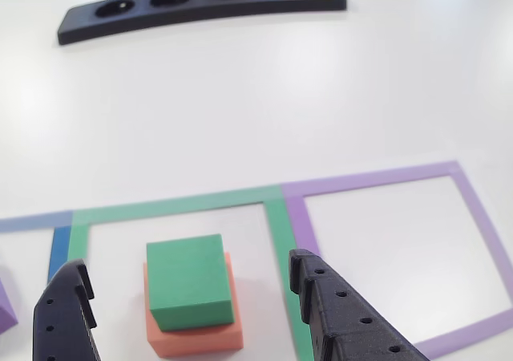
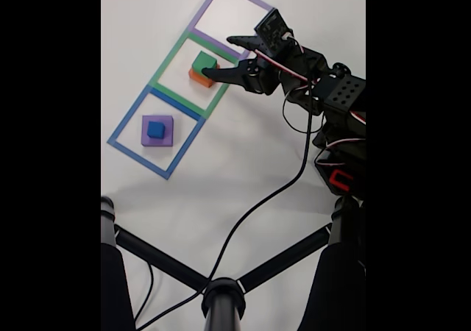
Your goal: Tower of hanoi
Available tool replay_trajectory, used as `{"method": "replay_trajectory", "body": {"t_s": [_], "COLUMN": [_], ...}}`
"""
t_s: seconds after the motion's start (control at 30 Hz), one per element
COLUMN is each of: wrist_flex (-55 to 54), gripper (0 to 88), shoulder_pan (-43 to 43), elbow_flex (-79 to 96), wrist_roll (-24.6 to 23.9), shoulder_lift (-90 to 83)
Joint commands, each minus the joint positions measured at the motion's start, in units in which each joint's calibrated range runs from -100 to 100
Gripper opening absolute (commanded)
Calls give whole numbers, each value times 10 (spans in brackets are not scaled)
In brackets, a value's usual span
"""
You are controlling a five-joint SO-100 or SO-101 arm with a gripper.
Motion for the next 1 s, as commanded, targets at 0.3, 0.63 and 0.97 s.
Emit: {"method": "replay_trajectory", "body": {"t_s": [0.3,0.63,0.97], "wrist_flex": [-381,-507,-538], "gripper": [285,282,282], "shoulder_pan": [-18,-16,-24], "elbow_flex": [53,29,-14], "wrist_roll": [6,6,6], "shoulder_lift": [275,436,501]}}
